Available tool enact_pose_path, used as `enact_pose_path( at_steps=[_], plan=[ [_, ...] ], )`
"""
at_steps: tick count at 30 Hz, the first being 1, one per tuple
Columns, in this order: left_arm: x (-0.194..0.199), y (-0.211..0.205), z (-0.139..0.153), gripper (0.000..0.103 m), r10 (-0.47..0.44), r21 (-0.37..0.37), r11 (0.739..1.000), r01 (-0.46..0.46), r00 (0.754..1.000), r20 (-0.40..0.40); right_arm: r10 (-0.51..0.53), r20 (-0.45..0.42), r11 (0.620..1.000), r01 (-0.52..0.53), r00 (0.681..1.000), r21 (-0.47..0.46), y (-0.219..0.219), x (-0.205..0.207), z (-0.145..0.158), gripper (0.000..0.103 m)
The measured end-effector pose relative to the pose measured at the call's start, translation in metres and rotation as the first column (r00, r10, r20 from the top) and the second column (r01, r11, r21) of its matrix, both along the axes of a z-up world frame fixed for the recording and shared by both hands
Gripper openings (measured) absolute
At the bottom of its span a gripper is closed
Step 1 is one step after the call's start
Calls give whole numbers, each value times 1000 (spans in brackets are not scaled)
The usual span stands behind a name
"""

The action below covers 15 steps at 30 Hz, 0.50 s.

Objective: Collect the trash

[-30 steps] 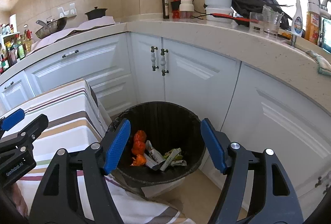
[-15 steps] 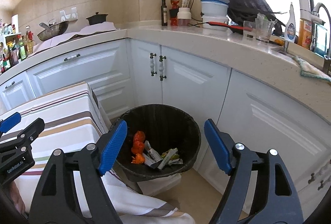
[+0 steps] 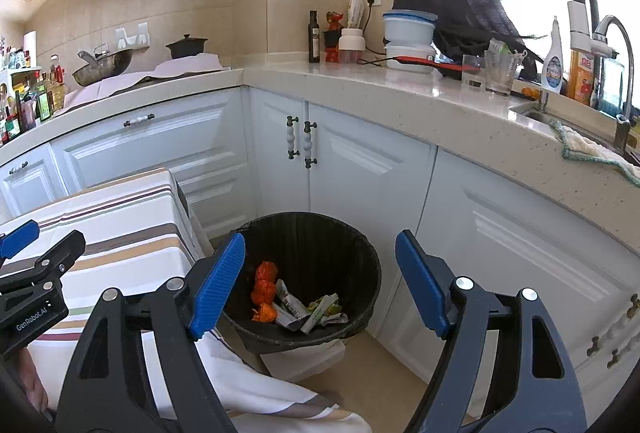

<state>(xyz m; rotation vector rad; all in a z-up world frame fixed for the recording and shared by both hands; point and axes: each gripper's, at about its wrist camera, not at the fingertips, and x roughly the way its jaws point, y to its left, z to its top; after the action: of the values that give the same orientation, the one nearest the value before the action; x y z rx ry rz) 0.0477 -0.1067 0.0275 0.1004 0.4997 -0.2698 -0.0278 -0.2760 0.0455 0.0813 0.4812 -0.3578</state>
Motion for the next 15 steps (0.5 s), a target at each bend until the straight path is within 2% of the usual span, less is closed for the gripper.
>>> enact_pose_path(
  at_steps=[15],
  plan=[
    [0, 3, -1, 83, 8, -10, 1000, -8, 1000, -5, 1, 1, 1000, -1, 1000, -4, 2, -2, 1, 76]
  ],
)
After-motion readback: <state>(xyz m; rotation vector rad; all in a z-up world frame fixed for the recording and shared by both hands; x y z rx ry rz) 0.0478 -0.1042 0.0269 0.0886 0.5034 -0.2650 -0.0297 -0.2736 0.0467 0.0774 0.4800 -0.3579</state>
